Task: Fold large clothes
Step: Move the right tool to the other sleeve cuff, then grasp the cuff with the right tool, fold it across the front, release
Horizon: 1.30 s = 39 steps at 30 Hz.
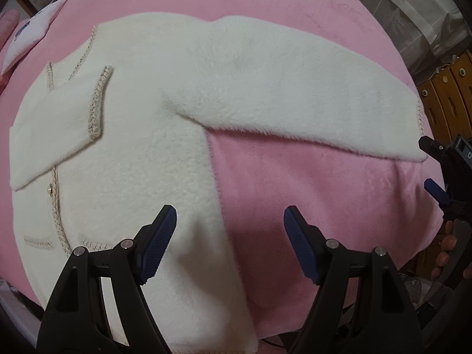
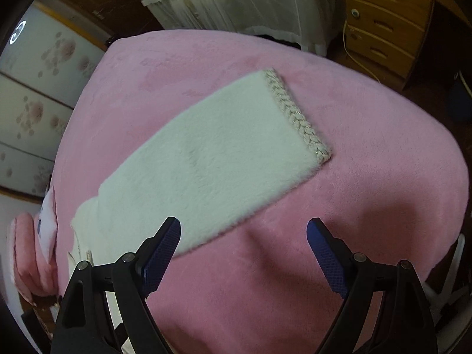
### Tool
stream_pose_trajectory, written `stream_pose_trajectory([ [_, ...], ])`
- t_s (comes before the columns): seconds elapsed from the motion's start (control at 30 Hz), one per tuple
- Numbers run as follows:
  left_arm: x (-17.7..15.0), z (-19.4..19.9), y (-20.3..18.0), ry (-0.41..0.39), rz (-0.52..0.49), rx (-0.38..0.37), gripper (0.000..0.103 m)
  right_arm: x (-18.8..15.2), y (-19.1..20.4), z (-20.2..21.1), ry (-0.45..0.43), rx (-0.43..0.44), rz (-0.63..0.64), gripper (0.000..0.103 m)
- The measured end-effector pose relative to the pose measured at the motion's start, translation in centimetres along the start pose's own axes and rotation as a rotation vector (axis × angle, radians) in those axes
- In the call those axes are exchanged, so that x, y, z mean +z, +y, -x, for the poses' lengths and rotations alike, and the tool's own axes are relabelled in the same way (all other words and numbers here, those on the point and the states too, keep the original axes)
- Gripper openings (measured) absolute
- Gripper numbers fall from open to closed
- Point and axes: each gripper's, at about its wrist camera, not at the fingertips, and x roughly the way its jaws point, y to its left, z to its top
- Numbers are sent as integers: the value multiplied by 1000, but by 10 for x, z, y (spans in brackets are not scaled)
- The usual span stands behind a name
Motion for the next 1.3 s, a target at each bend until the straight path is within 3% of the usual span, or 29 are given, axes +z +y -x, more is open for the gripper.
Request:
stream_pose_trajectory([
  [0.17, 9, -16, -1, 29, 9, 10, 73, 22, -20, -38, 97, -6, -73, 89],
  [0.27, 12, -20, -3, 31, 9, 15, 73, 36, -31, -57, 106, -6, -136, 92],
  [0.37, 14, -23, -3, 30, 10, 8, 73, 54, -40, -74, 63, 40, -206, 96],
  [0.5, 14, -28, 1, 39, 24, -3, 73, 74, -49, -87, -32, 118, -256, 92],
  [0.53, 13, -29, 4, 43, 33, -10, 73, 78, -48, -86, -63, 115, -252, 75],
  [0.57, 11, -29, 3, 46, 41, -15, 73, 80, -48, -83, -93, 100, -243, 48],
  [0.6, 10, -29, 5, 49, 50, -22, 73, 84, -50, -81, -114, 96, -245, 37],
  [0.63, 8, -29, 8, 50, 58, -28, 73, 85, -53, -78, -146, 130, -261, 17],
  [0.67, 7, -29, 12, 49, 66, -33, 73, 85, -58, -73, -207, 198, -295, 8],
  [0.73, 4, -27, 20, 42, 81, -45, 73, 76, -52, -61, -294, 252, -305, 8],
  [0.93, -6, -10, 68, -3, 176, -93, 73, 80, 22, -10, -489, 217, -72, 8],
  [1.1, -18, 13, 133, -65, 265, -141, 73, 85, 104, 26, -563, 248, 69, 8],
  [1.3, -34, 40, 222, -146, 316, -126, 73, 72, 234, 45, -633, 281, 254, 8],
])
